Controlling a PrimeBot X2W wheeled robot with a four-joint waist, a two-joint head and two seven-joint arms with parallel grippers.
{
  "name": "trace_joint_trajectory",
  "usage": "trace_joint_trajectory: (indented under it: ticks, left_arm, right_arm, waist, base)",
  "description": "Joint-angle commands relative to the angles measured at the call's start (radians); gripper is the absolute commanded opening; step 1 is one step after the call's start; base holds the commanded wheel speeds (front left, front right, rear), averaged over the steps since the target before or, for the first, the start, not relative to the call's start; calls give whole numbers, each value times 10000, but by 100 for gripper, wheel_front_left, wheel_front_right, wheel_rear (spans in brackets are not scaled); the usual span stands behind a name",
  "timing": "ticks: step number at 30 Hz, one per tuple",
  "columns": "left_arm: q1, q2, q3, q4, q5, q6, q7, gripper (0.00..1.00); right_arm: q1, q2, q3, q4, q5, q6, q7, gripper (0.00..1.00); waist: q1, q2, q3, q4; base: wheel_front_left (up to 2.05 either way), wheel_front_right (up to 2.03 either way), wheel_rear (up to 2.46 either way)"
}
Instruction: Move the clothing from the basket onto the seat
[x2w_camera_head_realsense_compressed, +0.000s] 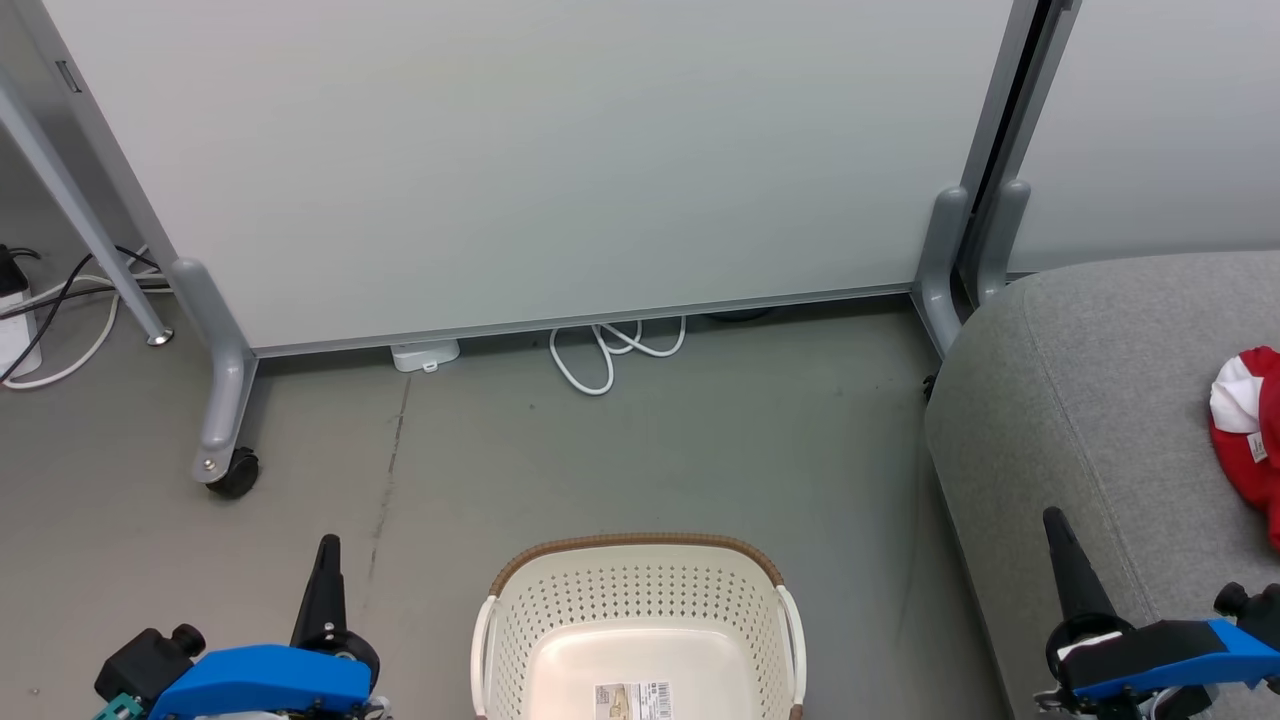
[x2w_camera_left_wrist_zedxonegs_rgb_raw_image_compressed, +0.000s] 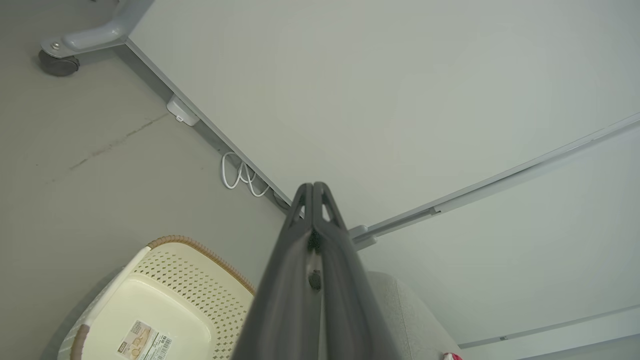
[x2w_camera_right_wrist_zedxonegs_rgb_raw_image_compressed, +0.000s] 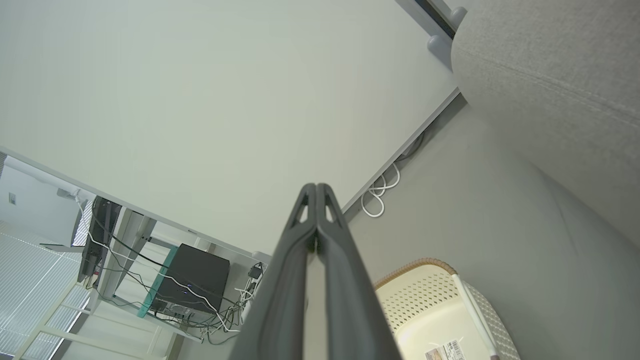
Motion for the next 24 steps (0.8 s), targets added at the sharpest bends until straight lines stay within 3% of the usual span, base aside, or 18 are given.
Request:
trace_joint_trajectory:
  ticks: [1, 24]
  left_arm:
    - [-269, 2, 96, -150, -183, -6, 32, 0]
    - [-470, -16, 523, -455, -2307, -9, 656, 0]
  right_arm:
    - [-228, -52, -18, -88, 197, 3, 38, 0]
    - [-478, -61, -64, -19, 2606, 3, 377, 0]
  waist:
    - [-1, 0, 2, -3]
    - [-1, 0, 87, -124]
  base:
    - [0, 0, 0]
    - [0, 0, 0]
